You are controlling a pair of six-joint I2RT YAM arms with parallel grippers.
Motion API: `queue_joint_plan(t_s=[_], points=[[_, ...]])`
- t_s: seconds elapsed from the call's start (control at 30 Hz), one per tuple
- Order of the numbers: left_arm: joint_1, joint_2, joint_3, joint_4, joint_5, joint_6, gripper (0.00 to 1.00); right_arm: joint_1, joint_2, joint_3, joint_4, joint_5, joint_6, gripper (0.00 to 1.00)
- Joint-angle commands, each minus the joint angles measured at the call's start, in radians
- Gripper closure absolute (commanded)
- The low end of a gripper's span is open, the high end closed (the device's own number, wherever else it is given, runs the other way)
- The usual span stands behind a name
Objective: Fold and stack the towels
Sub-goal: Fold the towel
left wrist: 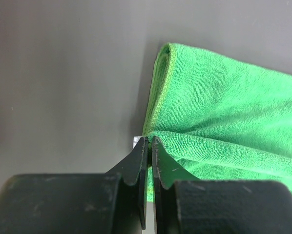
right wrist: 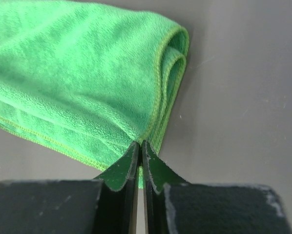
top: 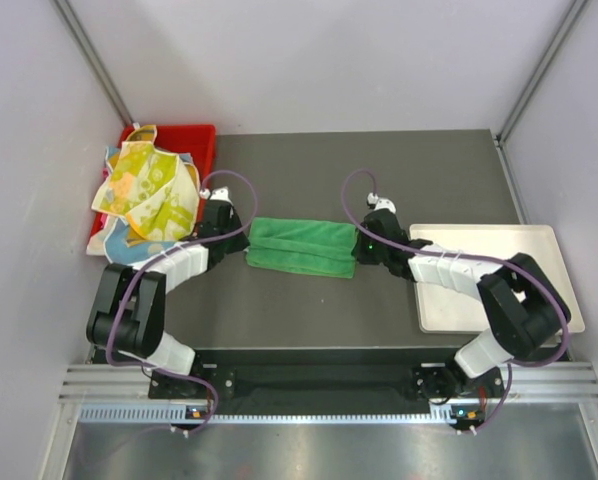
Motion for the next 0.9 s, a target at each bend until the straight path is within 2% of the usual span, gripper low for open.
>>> queue_joint_plan(t_s=[0.0, 0.13, 0.63, 0.67, 0.7, 0.8, 0.87], points=[[0.010, -0.044, -0.025, 0.023, 0.005, -0.009, 0.99, 0.015, -0.045, -0.016, 0.031, 0.002, 0.022, 0.96], [0.010, -0.065, -0.041, 0.013, 0.017, -0.007, 1.00, 0.015, -0.080, -0.042, 0.044, -0.001, 0.028, 0.93], [0.010, -0.116, -0.064, -0.021, -0.009, 0.011, 1.00, 0.032, -0.111, -0.094, 0.063, -0.009, 0.040, 0.94], [0.010, -0.122, -0.068, -0.021, -0.010, 0.011, 0.98, 0.035, -0.112, -0.103, 0.067, -0.010, 0.045, 0.94], [0.010, -0.124, -0.076, -0.024, -0.013, 0.010, 0.89, 0.035, -0.112, -0.106, 0.067, -0.009, 0.046, 0.93], [0.010, -0.140, -0.085, -0.033, -0.016, -0.001, 0.87, 0.037, -0.118, -0.121, 0.074, -0.013, 0.053, 0.91], [0.010, -0.166, -0.090, -0.033, -0.001, -0.004, 0.76, 0.037, -0.132, -0.128, 0.068, -0.016, 0.054, 0.81]])
